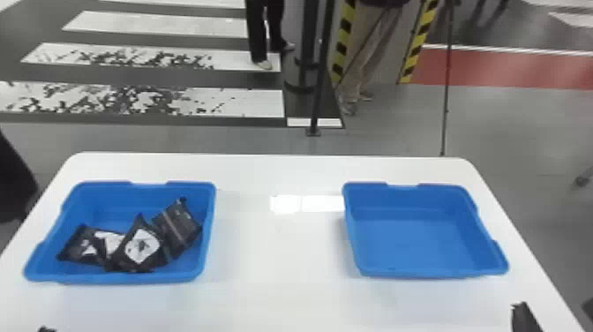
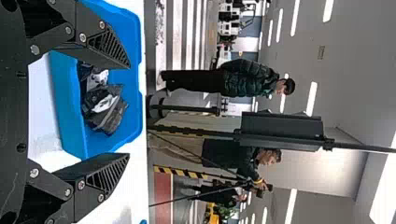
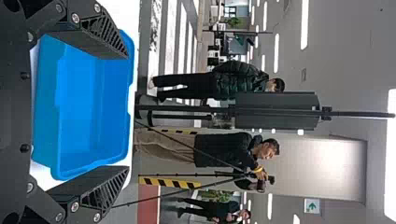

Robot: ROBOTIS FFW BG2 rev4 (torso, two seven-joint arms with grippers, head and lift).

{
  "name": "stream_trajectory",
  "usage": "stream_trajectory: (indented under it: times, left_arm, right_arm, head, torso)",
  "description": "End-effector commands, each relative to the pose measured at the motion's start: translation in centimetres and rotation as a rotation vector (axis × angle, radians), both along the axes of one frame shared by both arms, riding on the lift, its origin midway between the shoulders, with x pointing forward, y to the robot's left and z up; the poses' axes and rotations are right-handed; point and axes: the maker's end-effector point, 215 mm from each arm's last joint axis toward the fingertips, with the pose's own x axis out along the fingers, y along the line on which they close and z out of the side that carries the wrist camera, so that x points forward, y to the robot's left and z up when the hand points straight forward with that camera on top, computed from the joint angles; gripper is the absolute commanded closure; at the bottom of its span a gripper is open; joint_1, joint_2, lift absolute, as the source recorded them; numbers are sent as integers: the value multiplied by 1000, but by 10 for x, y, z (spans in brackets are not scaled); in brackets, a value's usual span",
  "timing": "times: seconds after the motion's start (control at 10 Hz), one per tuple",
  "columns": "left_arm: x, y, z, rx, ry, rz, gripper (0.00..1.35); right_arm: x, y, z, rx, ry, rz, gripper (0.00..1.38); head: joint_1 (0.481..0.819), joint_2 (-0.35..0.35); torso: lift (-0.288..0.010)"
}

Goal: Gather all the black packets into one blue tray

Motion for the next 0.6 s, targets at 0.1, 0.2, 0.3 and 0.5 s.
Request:
stream_trajectory:
  times: [0.1, 0.2, 0.3, 0.5]
  left_arm:
    - [2, -2, 0, -3, -1, -6, 395]
    - [2, -6, 0, -7, 0, -15, 395]
    - [2, -6, -1, -10, 1, -16, 395]
    - [3, -5, -1, -10, -1, -12, 395]
  right_arm:
    - [1, 1, -1, 7, -3, -1, 191]
    - [2, 2, -2, 9, -1, 0, 191]
    - [1, 2, -2, 13, 0, -2, 191]
    - [2, 3, -2, 15, -1, 1, 191]
  head:
    - [695, -97]
    - [695, -99]
    - [695, -99]
    - [695, -104]
  torso:
    - [-110]
    - [-110]
    - [-110]
    - [-110]
